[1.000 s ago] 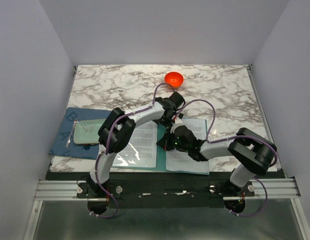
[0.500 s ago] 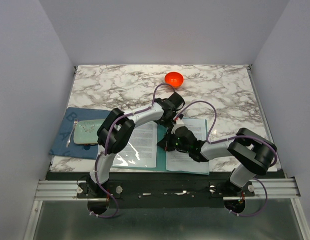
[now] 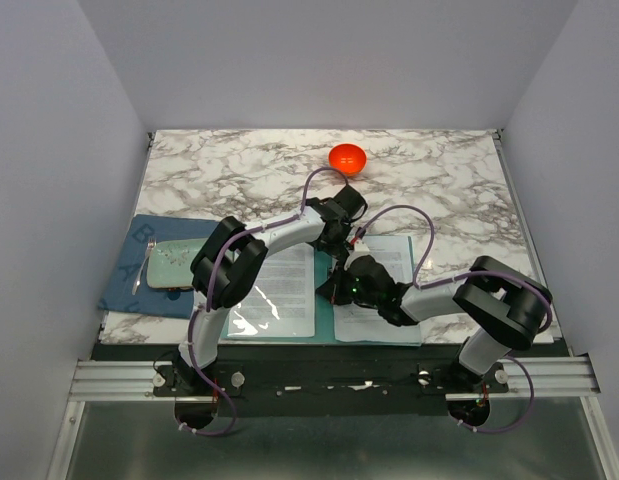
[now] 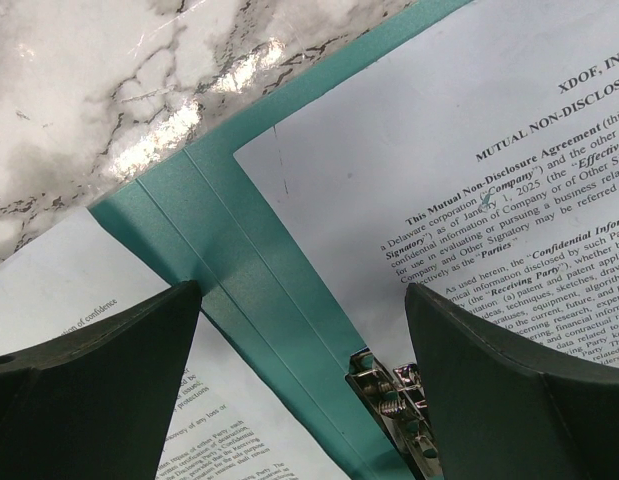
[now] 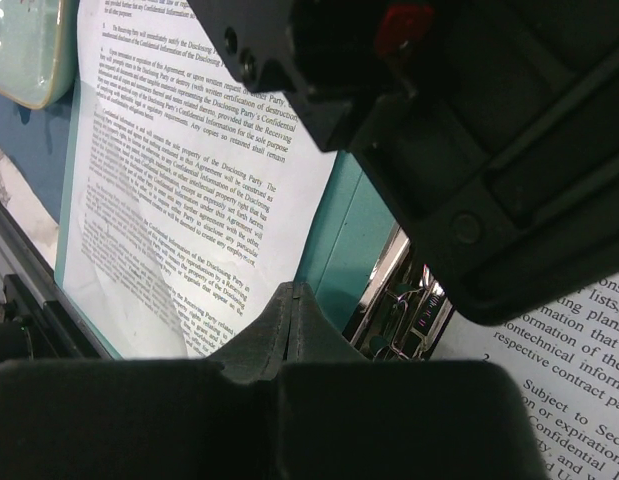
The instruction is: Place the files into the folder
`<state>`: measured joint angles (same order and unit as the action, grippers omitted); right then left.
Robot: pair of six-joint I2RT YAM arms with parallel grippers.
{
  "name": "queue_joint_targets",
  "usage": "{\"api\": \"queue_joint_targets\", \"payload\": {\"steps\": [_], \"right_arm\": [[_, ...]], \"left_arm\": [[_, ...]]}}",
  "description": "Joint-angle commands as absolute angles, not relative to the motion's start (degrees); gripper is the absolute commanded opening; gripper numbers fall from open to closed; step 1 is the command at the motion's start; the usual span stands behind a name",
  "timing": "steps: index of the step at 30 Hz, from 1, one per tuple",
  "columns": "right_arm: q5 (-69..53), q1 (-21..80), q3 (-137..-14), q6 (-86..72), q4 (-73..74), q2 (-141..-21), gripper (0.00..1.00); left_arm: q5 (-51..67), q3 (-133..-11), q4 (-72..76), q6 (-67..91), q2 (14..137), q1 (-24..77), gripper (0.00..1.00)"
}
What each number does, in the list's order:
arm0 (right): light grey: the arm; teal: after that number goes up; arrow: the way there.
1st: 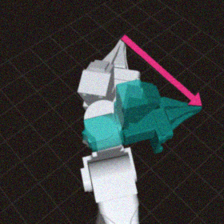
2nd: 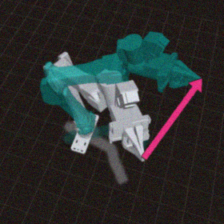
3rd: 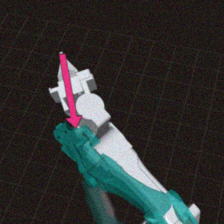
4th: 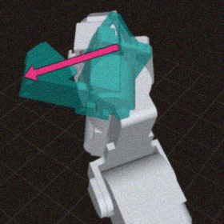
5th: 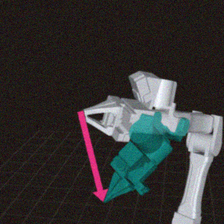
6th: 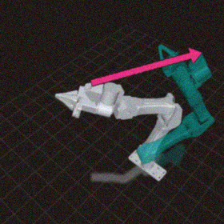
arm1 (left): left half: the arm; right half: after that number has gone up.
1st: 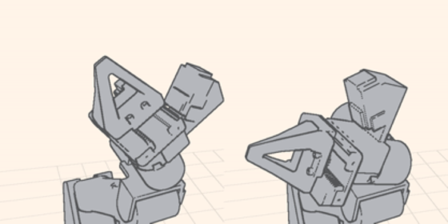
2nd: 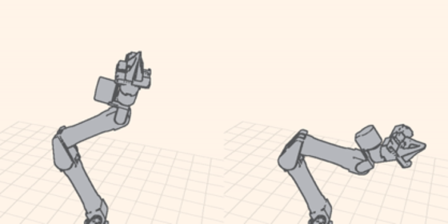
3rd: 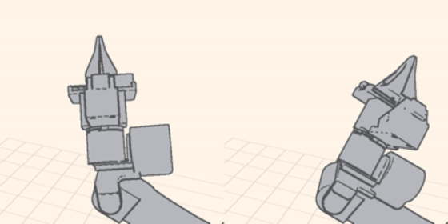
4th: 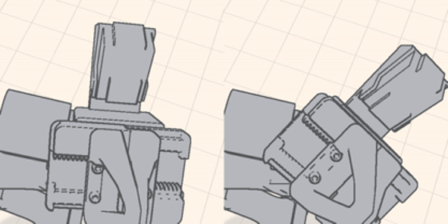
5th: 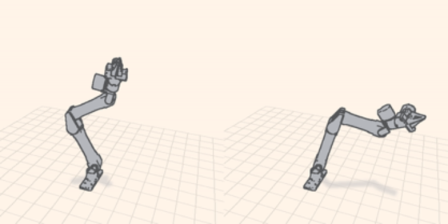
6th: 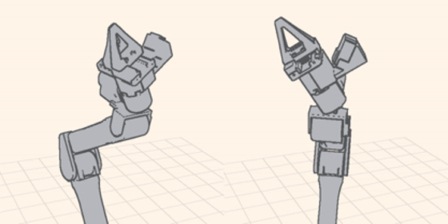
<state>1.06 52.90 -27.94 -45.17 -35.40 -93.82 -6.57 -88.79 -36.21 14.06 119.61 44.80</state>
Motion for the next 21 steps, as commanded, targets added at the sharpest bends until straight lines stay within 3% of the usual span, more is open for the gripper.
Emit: {"api": "queue_joint_targets", "payload": {"steps": [1, 21], "right_arm": [[4.22, 53.35, -24.87, -44.73, -26.45, -97.03, 0.01], [1.32, 50.45, -21.62, -47.2, -32.78, -101.51, 0.0]], "left_arm": [[-10.63, -84.73, -40.96, 10.9, 123.93, 43.86, 0.98], [-10.72, -83.23, -40.25, 9.14, 122.78, 43.33, 0.97]]}}
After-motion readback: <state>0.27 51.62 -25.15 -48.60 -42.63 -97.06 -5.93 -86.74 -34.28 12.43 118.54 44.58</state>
